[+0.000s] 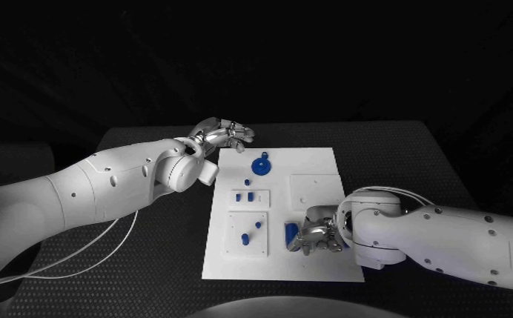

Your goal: Assemble the parts on the task board

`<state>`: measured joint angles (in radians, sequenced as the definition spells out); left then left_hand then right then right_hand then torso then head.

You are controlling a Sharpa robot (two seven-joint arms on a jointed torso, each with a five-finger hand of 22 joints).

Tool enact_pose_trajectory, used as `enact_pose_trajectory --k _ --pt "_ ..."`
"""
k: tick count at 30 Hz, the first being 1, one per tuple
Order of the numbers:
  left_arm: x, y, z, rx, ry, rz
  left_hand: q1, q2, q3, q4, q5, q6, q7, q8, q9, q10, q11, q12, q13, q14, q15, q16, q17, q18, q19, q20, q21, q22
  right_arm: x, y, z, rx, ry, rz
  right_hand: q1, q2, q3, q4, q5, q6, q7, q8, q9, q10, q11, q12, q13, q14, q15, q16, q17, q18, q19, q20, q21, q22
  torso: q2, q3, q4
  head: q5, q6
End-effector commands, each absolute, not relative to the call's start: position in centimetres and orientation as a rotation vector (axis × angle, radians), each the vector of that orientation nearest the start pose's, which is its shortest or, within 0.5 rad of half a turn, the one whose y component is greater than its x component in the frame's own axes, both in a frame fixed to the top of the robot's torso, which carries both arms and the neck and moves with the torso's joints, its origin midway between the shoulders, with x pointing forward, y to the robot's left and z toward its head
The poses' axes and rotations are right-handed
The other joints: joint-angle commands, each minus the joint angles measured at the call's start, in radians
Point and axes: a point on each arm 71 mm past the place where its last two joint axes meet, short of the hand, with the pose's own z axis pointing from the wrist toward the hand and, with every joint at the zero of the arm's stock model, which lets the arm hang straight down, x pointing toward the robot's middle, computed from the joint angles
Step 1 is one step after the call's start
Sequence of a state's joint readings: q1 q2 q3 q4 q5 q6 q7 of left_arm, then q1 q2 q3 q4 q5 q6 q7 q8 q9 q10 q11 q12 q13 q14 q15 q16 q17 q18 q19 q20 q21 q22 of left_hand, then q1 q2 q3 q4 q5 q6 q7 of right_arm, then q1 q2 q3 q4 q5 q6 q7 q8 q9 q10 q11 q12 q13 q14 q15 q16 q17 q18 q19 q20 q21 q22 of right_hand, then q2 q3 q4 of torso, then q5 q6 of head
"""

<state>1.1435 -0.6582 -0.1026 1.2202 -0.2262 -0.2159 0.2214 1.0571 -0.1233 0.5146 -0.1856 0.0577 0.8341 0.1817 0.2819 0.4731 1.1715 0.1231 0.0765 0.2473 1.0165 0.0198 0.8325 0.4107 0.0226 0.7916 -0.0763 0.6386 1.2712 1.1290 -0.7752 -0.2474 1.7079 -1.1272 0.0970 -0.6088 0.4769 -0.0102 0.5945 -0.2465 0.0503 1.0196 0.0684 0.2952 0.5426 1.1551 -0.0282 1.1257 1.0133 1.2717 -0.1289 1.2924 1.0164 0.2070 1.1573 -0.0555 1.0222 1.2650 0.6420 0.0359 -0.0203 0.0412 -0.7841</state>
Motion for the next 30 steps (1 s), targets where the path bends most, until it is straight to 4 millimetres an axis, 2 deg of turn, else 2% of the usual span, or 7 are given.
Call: enact_pose_trajectory --k 1,6,13,19,24,26,30 --pt "51.62 19.54 -25.54 -0.999 1.738 -1.313 -0.008 -0.001 0.001 0.006 0.006 -0.006 0.001 -0.002 -0.002 -0.006 -0.001 0.000 -0.001 0.004 0.002 -0.003 0.001 0.017 0.006 -0.001 -0.005 0.001 37.51 -14.93 -30.74 -0.061 2.549 0.392 0.000 0.003 0.032 0.006 -0.001 0.023 0.013 -0.004 -0.002 0.009 -0.001 -0.007 0.002 0.007 -0.003 -0.006 0.002 0.055 0.006 -0.003 0.001 -0.001 0.000 0.0000 0.0001 -0.001 0.000" --pt "51.62 19.51 -25.55 -0.999 1.740 -1.314 -0.010 0.000 0.001 0.008 0.006 -0.006 0.001 -0.001 -0.002 -0.006 -0.001 0.000 -0.001 0.004 0.002 -0.004 0.002 0.017 0.006 -0.001 -0.006 0.001 37.71 -15.19 -30.78 -0.052 2.541 0.384 0.027 0.057 0.123 0.033 -0.001 0.030 0.012 -0.003 -0.006 0.015 -0.003 -0.010 0.004 0.010 -0.005 -0.007 0.007 0.055 0.010 -0.004 0.004 -0.003 0.000 -0.0002 0.0002 -0.001 0.000" --pt "51.62 19.59 -25.56 -1.000 1.739 -1.311 -0.010 0.000 0.002 0.009 0.006 -0.007 0.001 -0.001 -0.002 -0.006 -0.001 0.000 -0.001 0.004 0.002 -0.004 0.002 0.017 0.006 -0.001 -0.007 0.002 37.83 -15.13 -30.83 -0.051 2.540 0.383 0.027 0.055 0.182 0.042 -0.002 0.036 0.013 -0.002 -0.009 0.022 -0.001 -0.011 0.007 0.013 -0.002 -0.008 0.013 0.055 0.014 0.004 0.013 -0.001 0.000 0.0004 0.0003 -0.001 -0.001" --pt "51.62 19.56 -25.57 -1.000 1.741 -1.311 -0.010 0.000 0.002 0.009 0.007 -0.007 0.001 -0.001 -0.002 -0.006 -0.001 0.000 -0.001 0.004 0.002 -0.005 0.002 0.017 0.006 -0.001 -0.007 0.002 37.76 -15.03 -30.88 -0.068 2.551 0.381 0.008 0.000 0.156 0.012 -0.002 0.037 0.014 -0.001 -0.010 0.026 -0.001 -0.012 0.010 0.015 -0.002 -0.008 0.018 0.055 0.017 0.008 0.020 0.001 0.000 -0.0005 0.0001 -0.003 -0.001" --pt "51.63 19.55 -25.58 -1.001 1.740 -1.310 -0.010 0.001 0.002 0.009 0.007 -0.007 0.001 -0.001 -0.002 -0.006 -0.001 0.000 -0.001 0.004 0.001 -0.005 0.003 0.017 0.006 -0.001 -0.007 0.002 37.77 -14.87 -30.80 -0.060 2.540 0.390 0.026 -0.073 0.096 -0.043 -0.002 0.036 0.014 0.000 -0.009 0.027 -0.001 -0.013 0.014 0.017 -0.002 -0.009 0.022 0.055 0.018 0.006 0.024 0.001 0.000 -0.0006 0.0005 -0.002 -0.001" --pt "51.64 19.53 -25.58 -1.001 1.740 -1.310 -0.009 0.001 0.002 0.009 0.007 -0.007 0.001 -0.001 -0.002 -0.006 -0.001 0.000 -0.001 0.004 0.001 -0.005 0.003 0.017 0.006 -0.001 -0.007 0.002 37.99 -14.80 -30.69 -0.090 2.505 0.374 0.043 -0.083 0.049 -0.043 -0.002 0.035 0.013 0.002 -0.009 0.027 -0.002 -0.015 0.016 0.017 -0.003 -0.011 0.024 0.055 0.016 0.004 0.024 -0.001 0.000 -0.0004 0.0006 -0.002 -0.001" --pt "51.65 19.51 -25.59 -1.001 1.741 -1.310 -0.009 0.001 0.003 0.009 0.007 -0.007 0.001 -0.001 -0.002 -0.006 -0.001 0.000 -0.001 0.004 0.001 -0.005 0.003 0.017 0.007 -0.001 -0.007 0.002 37.98 -14.60 -30.63 -0.124 2.492 0.366 0.049 -0.064 0.011 -0.043 -0.002 0.036 0.011 0.002 -0.009 0.028 -0.003 -0.018 0.017 0.016 -0.004 -0.014 0.027 0.055 0.013 0.002 0.021 -0.004 0.000 -0.0004 0.0002 -0.003 -0.001"
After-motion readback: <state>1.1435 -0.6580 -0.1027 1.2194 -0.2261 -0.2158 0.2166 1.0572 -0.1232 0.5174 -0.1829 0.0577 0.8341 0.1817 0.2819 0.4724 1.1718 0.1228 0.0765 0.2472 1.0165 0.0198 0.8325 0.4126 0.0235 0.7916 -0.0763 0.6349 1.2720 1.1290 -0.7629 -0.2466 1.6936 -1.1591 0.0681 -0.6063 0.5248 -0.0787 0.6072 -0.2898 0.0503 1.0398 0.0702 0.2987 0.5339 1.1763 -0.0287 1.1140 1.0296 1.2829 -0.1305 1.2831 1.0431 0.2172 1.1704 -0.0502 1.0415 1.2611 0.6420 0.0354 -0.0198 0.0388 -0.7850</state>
